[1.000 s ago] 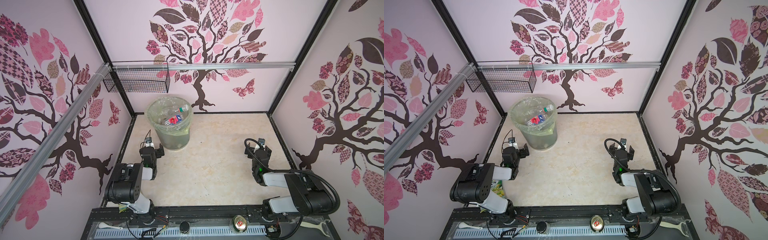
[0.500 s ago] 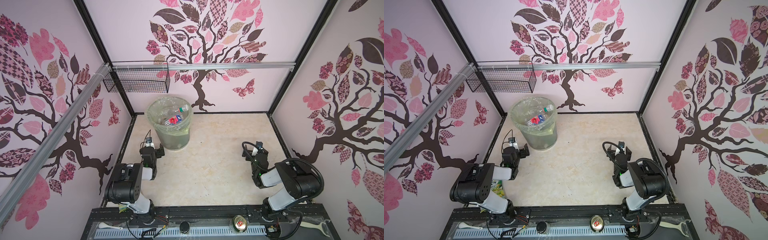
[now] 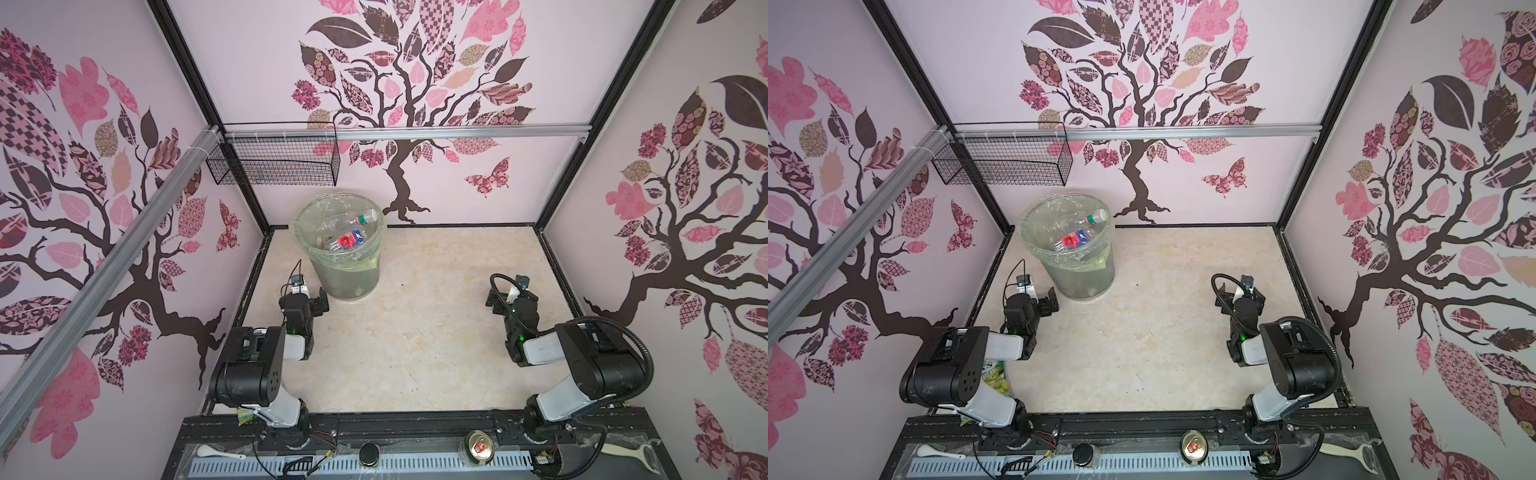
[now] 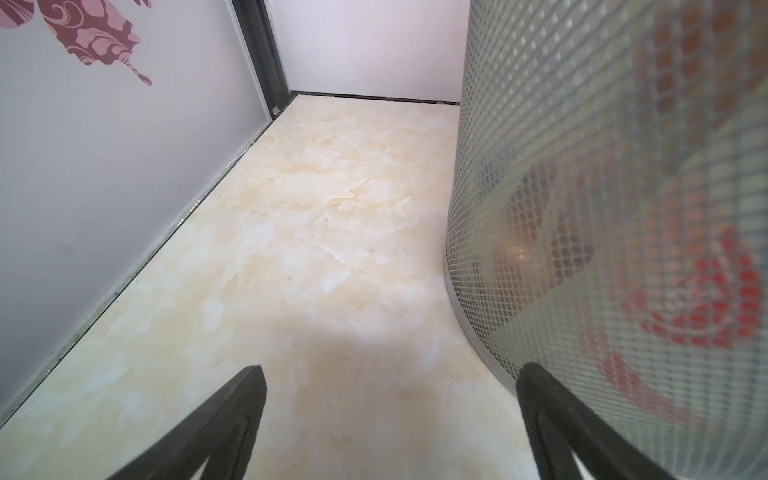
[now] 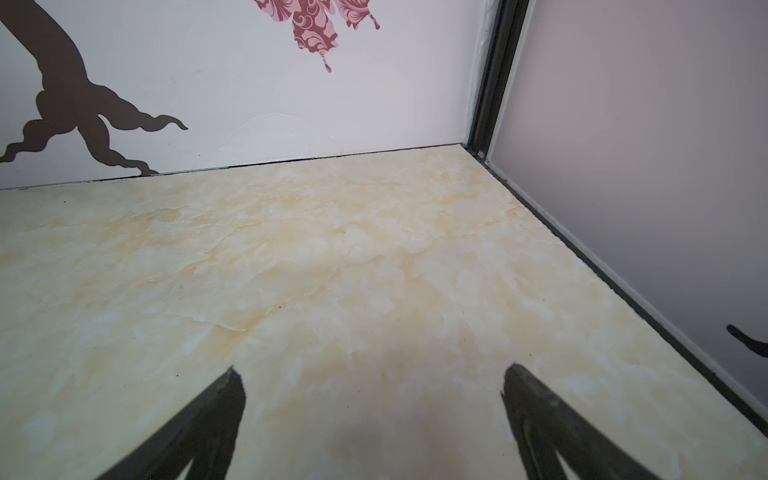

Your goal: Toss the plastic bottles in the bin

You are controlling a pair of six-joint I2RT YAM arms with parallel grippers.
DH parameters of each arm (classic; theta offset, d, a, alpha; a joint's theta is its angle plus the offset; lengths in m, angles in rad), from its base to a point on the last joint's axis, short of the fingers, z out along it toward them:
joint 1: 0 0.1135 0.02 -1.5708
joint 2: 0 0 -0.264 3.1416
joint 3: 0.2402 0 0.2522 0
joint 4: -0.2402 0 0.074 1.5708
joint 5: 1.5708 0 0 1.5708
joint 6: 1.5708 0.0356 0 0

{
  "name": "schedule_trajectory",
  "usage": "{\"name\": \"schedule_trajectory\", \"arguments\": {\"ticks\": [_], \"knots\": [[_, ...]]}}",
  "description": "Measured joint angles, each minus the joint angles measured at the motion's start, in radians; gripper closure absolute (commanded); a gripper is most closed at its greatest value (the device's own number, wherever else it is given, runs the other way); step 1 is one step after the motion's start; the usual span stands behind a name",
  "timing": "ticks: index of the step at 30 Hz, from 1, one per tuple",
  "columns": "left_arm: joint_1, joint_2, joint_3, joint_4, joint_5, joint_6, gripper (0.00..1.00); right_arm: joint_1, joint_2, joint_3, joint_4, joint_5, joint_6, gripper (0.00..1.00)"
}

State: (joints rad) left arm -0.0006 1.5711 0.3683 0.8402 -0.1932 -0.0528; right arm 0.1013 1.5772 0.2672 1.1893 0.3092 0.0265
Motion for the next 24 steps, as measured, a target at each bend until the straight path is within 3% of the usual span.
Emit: {"name": "schedule_trajectory", "arguments": {"ticks": [24], "knots": [[0.0,0.0,0.0,0.0,0.0,0.0,0.02,0.0,0.0,0.0,-0.007,-0.008,0.0,0.01]]}}
